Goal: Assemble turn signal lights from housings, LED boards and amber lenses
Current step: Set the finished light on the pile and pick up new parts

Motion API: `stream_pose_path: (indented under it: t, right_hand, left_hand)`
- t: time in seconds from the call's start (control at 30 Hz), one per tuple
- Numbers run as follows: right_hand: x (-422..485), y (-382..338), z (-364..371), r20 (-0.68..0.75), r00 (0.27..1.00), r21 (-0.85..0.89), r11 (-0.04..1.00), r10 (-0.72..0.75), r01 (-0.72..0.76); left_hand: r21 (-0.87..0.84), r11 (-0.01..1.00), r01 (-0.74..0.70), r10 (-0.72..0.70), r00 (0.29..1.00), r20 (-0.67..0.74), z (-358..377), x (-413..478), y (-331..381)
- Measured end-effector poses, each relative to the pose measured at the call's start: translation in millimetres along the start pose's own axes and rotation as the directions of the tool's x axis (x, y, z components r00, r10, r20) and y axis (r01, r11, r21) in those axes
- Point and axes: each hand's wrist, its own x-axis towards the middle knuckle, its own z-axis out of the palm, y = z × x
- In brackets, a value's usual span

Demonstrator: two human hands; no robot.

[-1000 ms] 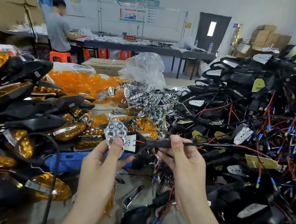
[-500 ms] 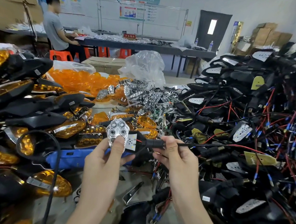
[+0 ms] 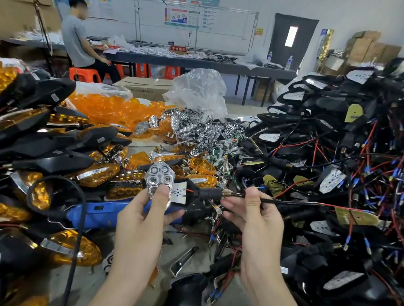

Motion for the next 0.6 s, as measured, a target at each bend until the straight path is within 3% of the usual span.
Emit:
stream_pose_path:
  t: [0.2,0.37,0.6]
  right_hand:
    - [-1.7,-4.0,0.6,0.02,1.0,0.04,0.999,-0.003,0.002]
    - [-1.0,-8.8,-1.1,-0.051,0.994,0.047,0.994,-0.093,0.095]
    - [6.2,-13.9,-9.8,-0.145,0.986,0.151,0.983,-0.087,0.109]
  left_hand:
    - [0.009,1.0,0.011,-0.011,1.0,-0.012,-0.5,1.3,-0.8]
    - [0.022,1.0,0.002,-0.001,1.0,-0.027,-2.0,0.4,0.9]
    - [-0.001,1.0,-0.005,0.005,1.0,-0.024,-2.7,-0.5,3.3]
